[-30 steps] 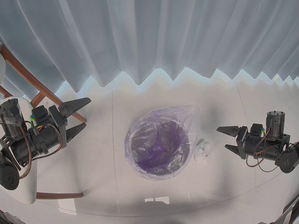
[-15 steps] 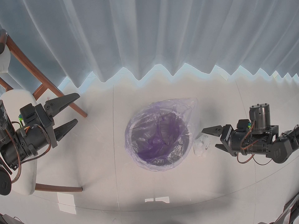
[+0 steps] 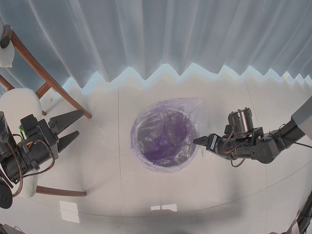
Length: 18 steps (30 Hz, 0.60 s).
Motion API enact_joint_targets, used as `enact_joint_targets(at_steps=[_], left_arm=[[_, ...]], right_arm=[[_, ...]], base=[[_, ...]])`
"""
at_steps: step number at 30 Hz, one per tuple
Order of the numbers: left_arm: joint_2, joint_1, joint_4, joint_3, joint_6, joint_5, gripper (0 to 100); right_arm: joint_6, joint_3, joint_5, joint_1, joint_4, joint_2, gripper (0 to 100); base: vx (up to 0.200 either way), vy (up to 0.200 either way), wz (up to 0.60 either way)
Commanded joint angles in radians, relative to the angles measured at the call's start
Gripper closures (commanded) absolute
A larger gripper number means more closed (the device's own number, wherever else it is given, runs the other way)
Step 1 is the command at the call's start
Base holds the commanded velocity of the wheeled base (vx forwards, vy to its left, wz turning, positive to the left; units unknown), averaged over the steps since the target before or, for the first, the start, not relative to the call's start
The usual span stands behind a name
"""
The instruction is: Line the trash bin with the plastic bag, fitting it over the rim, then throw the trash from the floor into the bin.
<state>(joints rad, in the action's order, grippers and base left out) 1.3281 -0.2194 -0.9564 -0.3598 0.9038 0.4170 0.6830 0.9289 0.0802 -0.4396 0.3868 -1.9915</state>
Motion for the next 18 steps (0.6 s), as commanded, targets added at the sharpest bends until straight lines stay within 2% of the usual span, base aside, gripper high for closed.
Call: enact_joint_targets(at_steps=[1, 5, 18], left_arm=[[-0.003, 0.005, -0.001, 0.016, -0.003, -0.001, 0], [-0.02, 0.005, -0.002, 0.032, -0.003, -0.001, 0], [-0.046, 0.018, -0.002, 0.067, -0.003, -0.003, 0]], right_arm=[[-0.002, 0.045, -0.036, -0.041, 0.003, -0.127, 0], [0.001, 0.1, -0.062, -0.047, 0.006, -0.179, 0], [0.003, 0.232, -0.077, -0.047, 0.003, -0.285, 0]], base=[[0.0, 0.0, 0.0], [0.0, 0.0, 0.0], [0.0, 0.0, 0.0]])
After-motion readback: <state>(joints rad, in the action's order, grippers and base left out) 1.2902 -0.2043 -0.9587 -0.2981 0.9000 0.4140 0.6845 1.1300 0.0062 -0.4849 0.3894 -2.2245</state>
